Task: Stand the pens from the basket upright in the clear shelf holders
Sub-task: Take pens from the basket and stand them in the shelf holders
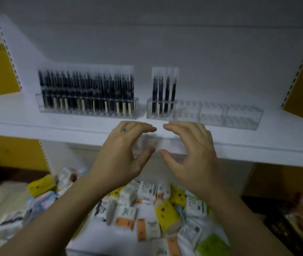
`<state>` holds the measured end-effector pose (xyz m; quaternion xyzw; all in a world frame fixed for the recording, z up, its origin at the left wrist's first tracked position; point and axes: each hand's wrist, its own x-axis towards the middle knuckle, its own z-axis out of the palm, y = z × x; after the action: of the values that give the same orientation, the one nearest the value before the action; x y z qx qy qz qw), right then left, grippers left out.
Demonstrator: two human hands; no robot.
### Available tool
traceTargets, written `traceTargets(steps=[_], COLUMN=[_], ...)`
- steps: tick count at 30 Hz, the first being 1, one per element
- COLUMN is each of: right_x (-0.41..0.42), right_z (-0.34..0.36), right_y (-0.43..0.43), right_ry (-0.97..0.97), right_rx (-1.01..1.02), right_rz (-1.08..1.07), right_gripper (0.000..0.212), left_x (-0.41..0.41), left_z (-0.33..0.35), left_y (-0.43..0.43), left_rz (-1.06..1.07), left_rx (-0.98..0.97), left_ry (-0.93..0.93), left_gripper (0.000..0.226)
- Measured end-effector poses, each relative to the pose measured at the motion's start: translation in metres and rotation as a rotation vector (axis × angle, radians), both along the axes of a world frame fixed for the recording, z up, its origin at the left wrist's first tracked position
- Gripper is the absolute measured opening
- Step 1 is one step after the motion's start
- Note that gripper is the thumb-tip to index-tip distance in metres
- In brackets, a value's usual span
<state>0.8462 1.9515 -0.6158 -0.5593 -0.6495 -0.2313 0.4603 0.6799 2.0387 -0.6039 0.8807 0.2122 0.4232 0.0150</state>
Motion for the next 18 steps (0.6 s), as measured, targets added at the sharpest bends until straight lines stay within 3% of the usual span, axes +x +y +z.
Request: traceTargets(steps=[5, 12, 18], right_x=[-0.021, -0.028, -0.026], right_z=[-0.062, -0.173, -0.247], right_y=[-0.016, -0.019, -0.014], right_ry=[0.03, 0.093, 0.119], right_rx=[-0.161, -0.756, -1.099], right_rz=[-0.03, -0.085, -0.082], right_gripper=[0.046, 0.057, 0.064], left_x=[-0.03, -0.041, -0.028], left_z=[-0.065, -0.172, -0.256], left_y=[-0.018, -0.032, -0.03], left_rz=[0.035, 0.135, 0.197], left_rx=[-0.148, -0.478, -0.7], left_ry=[0.029, 0.301, 0.536], left_gripper=[0.039, 0.057, 0.068])
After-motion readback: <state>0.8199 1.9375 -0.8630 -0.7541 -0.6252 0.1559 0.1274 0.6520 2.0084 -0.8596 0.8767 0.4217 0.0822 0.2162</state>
